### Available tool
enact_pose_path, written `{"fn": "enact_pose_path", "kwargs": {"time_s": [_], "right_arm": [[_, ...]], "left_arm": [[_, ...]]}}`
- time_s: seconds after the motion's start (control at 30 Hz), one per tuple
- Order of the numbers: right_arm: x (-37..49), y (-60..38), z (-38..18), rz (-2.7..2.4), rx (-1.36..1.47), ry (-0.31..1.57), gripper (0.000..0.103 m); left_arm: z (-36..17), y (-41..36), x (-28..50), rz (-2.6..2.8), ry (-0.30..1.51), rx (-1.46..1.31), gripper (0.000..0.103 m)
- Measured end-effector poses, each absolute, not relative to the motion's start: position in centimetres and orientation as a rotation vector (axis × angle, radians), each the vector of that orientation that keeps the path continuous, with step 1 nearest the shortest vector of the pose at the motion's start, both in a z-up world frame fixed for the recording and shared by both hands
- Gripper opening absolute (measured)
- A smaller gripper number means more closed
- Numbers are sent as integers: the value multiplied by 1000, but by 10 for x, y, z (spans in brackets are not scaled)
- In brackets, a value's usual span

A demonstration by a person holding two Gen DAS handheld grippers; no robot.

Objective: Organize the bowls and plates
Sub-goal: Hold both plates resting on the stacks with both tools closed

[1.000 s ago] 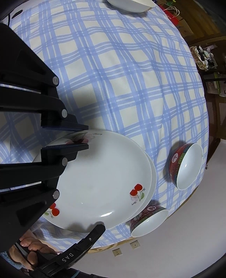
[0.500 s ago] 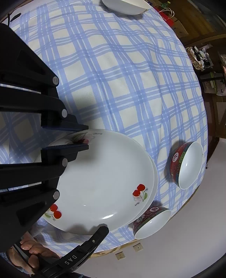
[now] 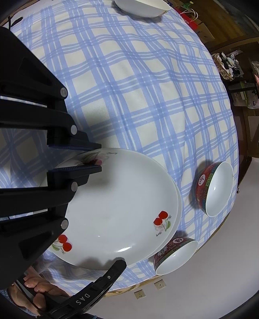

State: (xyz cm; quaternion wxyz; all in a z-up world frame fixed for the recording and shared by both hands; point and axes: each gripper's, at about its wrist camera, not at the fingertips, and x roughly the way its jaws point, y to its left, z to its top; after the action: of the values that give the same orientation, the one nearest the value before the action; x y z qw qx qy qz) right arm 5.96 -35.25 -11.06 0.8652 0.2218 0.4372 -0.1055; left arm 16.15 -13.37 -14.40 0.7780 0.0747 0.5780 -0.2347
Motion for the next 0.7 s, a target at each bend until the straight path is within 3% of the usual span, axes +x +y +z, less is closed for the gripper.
{"fn": "enact_pose_path", "kwargs": {"time_s": [0.7], "right_arm": [[64,-342,-108,-267,372,912,6]], "left_arm": [[-145,-138,157,-500,1219,212,16]]}}
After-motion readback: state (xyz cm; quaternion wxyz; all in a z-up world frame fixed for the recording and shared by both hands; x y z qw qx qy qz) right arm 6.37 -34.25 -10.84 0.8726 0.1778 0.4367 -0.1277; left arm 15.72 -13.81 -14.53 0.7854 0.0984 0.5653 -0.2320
